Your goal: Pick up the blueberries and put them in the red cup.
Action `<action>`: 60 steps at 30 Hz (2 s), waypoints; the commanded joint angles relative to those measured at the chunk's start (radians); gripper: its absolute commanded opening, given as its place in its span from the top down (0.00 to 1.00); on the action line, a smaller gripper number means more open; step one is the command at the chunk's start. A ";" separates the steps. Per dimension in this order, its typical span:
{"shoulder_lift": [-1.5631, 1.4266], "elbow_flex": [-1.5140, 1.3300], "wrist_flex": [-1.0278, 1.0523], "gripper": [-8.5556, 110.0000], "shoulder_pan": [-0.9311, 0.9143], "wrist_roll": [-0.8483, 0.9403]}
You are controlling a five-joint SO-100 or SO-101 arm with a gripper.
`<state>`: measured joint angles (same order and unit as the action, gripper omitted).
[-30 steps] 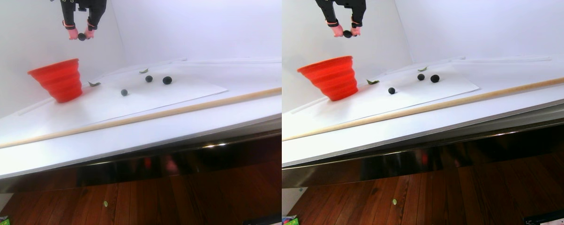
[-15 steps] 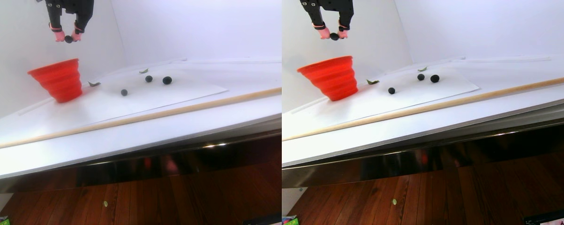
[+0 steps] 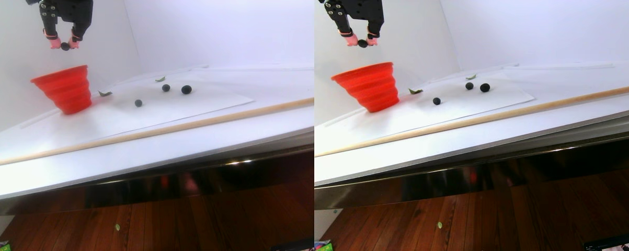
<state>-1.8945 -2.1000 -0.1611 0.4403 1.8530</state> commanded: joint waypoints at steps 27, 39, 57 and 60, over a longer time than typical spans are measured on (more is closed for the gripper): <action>0.232 0.272 -0.178 0.80 0.098 -0.023; 0.199 0.250 -0.172 0.75 0.074 -0.017; 0.078 0.190 -0.091 0.76 -0.018 0.044; 0.060 0.178 -0.083 0.76 -0.032 0.049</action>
<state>-1.6966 -1.9297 -0.2500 0.4019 1.8914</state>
